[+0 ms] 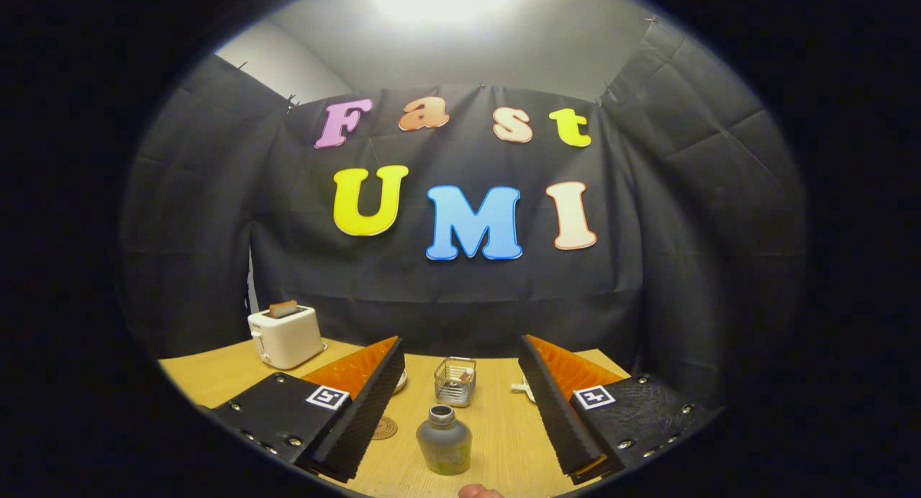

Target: Take the bottle from table, then pour the juice into the cup, finally place the bottle on the coaster

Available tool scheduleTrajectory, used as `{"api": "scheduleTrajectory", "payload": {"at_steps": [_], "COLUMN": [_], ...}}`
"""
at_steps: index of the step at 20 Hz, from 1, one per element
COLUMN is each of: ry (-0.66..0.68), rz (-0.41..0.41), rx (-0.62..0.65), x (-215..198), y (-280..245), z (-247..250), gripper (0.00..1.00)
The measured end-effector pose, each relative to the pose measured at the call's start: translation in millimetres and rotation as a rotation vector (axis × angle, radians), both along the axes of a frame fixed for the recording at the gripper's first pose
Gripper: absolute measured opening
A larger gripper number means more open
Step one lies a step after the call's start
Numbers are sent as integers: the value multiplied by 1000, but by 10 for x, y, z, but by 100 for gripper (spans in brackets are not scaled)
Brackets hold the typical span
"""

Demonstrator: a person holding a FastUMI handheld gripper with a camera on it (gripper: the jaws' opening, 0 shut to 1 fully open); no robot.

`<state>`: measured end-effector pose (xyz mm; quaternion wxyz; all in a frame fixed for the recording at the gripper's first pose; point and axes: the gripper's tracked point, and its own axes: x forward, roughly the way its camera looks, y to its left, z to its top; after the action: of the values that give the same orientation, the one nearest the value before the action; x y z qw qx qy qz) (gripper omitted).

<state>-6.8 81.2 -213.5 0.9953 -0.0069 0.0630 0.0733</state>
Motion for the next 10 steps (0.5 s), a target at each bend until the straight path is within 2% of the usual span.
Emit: {"api": "scheduleTrajectory", "payload": {"at_steps": [10], "ry": [62], "rz": [-52], "rx": [-20], "x": [163], "y": [53], "z": [-999], "gripper": [98]}}
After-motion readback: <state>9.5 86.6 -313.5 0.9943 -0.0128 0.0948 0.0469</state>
